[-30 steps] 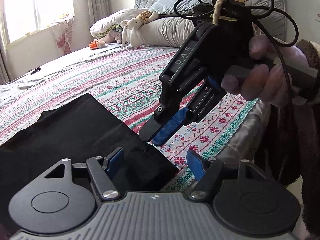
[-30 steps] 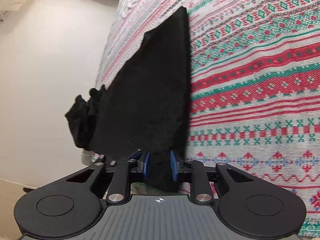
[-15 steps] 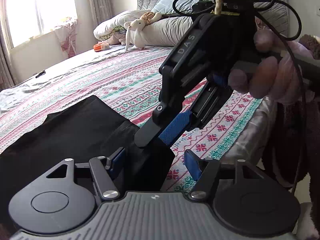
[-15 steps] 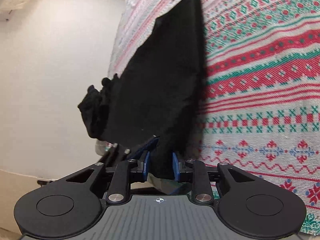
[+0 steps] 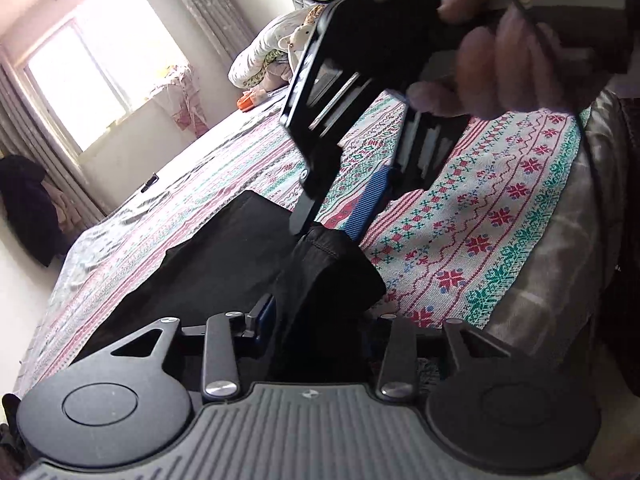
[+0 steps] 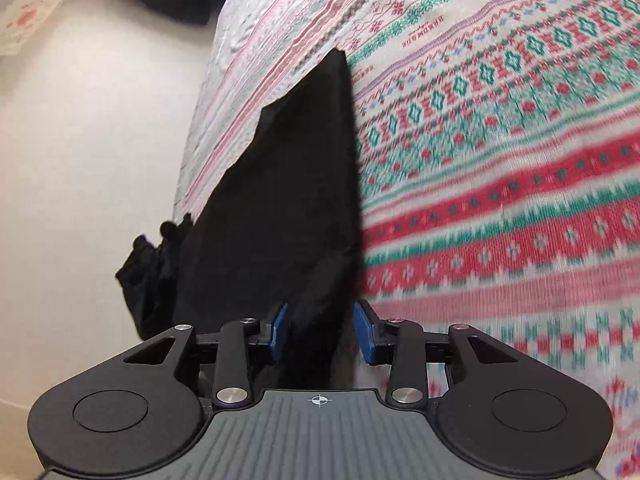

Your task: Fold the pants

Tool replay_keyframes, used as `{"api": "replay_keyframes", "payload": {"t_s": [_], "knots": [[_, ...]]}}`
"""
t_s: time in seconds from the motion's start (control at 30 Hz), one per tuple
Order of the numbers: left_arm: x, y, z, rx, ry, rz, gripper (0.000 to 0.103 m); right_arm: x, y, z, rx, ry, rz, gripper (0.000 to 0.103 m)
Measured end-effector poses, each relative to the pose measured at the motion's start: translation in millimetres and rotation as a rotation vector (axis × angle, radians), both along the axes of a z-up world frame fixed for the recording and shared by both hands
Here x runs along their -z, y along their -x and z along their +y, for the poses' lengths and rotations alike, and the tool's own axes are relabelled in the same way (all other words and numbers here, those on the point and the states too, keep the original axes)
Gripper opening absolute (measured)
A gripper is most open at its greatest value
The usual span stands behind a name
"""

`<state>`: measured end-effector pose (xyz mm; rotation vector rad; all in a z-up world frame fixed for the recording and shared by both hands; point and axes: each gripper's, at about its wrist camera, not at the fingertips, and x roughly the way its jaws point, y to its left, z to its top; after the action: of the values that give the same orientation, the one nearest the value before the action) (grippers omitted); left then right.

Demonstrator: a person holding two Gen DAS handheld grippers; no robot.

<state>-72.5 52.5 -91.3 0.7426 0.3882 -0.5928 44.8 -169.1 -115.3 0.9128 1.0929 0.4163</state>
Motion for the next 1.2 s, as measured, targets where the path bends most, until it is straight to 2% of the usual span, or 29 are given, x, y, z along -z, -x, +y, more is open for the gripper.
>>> {"api": "replay_keyframes", "payload": {"t_s": [0.03, 0.1, 0.43, 0.53, 0.63, 0.7, 0.77, 0.87, 0.93, 1.07, 1.2], "knots": [[1, 1, -1, 0.004, -0.004, -0.001, 0.06, 4, -8, 1, 0.009, 0.013, -0.019, 0.032], [1, 3, -2, -0.001, -0.006, -0.003, 0.056, 10, -24, -1, 0.024, -0.003, -0.036, 0.024], [0, 1, -1, -0.043, 0.038, 0.044, 0.049, 7, -102, 10, 0.079, 0.077, -0.094, 0.02], [-1, -2, 1, -0.056, 0.063, 0.064, 0.048, 10, -118, 8, 0.102, 0.072, -0.102, 0.019], [-2, -5, 1, -0.069, 0.083, 0.081, 0.045, 15, -128, 1, 0.125, 0.074, -0.102, 0.009], [-4, -6, 2, -0.079, 0.097, 0.086, 0.039, 19, -131, -1, 0.152, 0.057, -0.09, 0.002], [-12, -11, 3, -0.099, 0.124, 0.088, 0.033, 18, -130, -3, 0.168, 0.069, -0.086, 0.001], [-30, -13, -2, -0.145, 0.18, 0.097, 0.032, 4, -128, -1, 0.161, 0.154, -0.109, 0.001], [-39, -10, -8, -0.165, 0.219, 0.096, 0.032, -5, -122, -8, 0.174, 0.157, -0.123, 0.001], [-50, 7, -33, -0.167, 0.278, 0.098, 0.031, -15, -109, -47, 0.221, 0.134, -0.095, 0.001], [-55, 28, -66, -0.137, 0.35, 0.158, 0.031, -20, -80, -96, 0.27, 0.137, -0.069, 0.001]]}}
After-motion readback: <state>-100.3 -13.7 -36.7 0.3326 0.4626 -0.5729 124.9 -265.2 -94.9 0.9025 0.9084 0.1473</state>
